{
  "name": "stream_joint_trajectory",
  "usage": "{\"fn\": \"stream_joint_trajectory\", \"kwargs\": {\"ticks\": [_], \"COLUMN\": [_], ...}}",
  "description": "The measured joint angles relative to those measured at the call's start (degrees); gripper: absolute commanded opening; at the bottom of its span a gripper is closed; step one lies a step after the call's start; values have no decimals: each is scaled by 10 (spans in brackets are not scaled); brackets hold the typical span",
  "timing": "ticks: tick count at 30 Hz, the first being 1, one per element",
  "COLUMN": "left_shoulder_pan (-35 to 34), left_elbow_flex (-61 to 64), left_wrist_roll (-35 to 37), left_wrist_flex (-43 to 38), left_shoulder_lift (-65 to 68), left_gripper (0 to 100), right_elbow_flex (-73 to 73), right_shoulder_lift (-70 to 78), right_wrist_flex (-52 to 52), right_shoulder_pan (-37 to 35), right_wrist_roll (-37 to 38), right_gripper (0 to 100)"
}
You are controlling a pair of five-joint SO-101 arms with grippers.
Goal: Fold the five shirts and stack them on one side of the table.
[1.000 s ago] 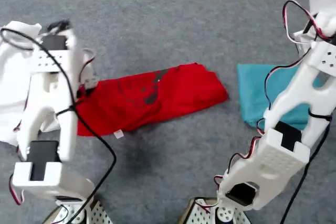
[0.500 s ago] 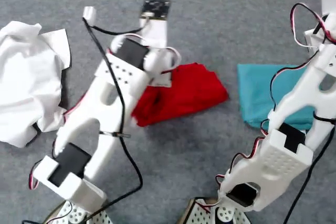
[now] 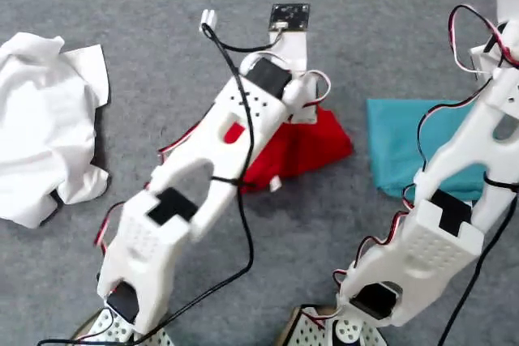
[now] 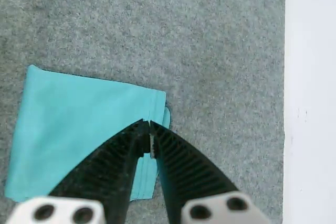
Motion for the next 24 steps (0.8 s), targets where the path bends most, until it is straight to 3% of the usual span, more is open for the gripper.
{"fn": "stream_joint_trajectory", "kwargs": {"ticks": [11,13,18,24], "left_shoulder_pan": [30,30,30,11], "left_elbow_flex": [-244,-265,-280,-295], "left_wrist_roll": [8,8,8,39], "left_wrist_flex": [37,37,37,47], "left_shoulder_lift": [174,189,200,200], "left_gripper": [21,27,156,162], "right_elbow_flex": [0,0,0,1], "right_shoulder_lift": [0,0,0,0], "right_wrist_flex": [0,0,0,0], "right_shoulder_pan": [0,0,0,0], "right_wrist_roll": [0,0,0,0], "right_gripper": [9,9,9,9]}}
